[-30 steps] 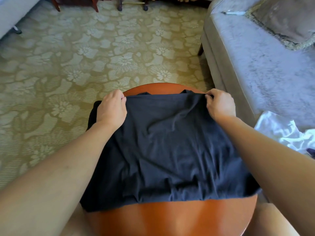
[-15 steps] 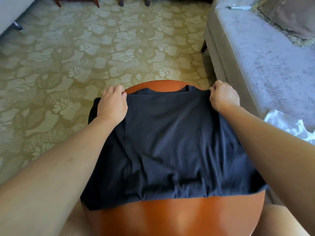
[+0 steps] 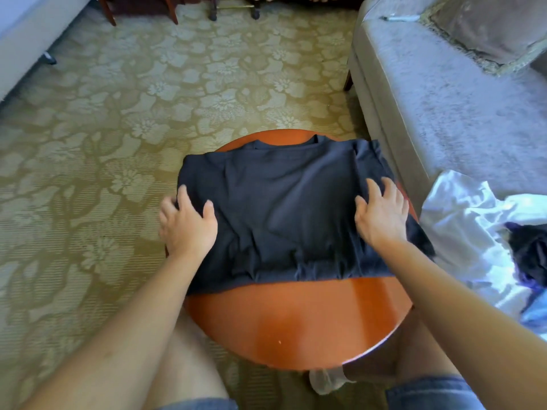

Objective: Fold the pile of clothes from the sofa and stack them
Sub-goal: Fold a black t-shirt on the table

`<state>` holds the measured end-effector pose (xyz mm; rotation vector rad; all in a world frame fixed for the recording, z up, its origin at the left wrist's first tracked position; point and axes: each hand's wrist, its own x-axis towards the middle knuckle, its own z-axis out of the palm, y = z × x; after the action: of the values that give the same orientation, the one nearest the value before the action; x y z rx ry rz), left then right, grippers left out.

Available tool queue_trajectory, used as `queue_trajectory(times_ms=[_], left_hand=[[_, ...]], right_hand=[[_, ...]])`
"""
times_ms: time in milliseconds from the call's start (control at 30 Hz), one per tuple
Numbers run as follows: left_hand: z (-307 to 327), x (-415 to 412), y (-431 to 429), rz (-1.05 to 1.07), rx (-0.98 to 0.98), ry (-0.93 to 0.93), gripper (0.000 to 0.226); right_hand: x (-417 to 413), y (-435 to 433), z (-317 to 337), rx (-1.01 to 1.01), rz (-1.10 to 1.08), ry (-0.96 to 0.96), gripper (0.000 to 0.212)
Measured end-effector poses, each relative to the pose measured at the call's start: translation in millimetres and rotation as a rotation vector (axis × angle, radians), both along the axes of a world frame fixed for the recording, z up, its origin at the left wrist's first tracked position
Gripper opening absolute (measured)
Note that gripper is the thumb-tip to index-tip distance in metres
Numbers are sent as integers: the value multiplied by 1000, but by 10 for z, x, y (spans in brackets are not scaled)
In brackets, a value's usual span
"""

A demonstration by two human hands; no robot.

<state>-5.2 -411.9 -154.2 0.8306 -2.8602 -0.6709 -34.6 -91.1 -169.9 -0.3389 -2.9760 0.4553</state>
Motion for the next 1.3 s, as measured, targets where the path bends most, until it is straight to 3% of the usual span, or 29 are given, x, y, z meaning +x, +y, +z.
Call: queue_trajectory(times_ms=[133, 267, 500, 667, 800, 1033, 1100, 1200, 1300], left_hand=[[52, 602, 36, 96, 111, -74, 72], [111, 922, 36, 182, 362, -33, 71], [199, 1259, -3, 225, 647, 133, 47], [179, 1179, -97, 367, 992, 228, 44], [154, 1161, -270, 365, 797, 216, 44], [127, 1156, -309, 132, 432, -77, 50], [197, 1034, -258, 101, 392, -79, 61], [185, 845, -115, 45, 260, -125, 71], [168, 696, 51, 61, 176, -183, 79]], right_hand=[[572, 235, 8, -31, -117, -65, 49], [984, 389, 37, -120, -210, -83, 46], [1167, 589, 143, -474, -365, 5, 36], [1111, 649, 203, -656, -407, 11, 39], [1063, 789, 230, -654, -469, 22, 44], [1055, 815, 151, -452, -461, -66, 50], [1001, 698, 196, -297, -360, -29, 59], [858, 404, 207, -140, -20, 21, 60], [717, 86, 101, -29, 183, -147, 60]])
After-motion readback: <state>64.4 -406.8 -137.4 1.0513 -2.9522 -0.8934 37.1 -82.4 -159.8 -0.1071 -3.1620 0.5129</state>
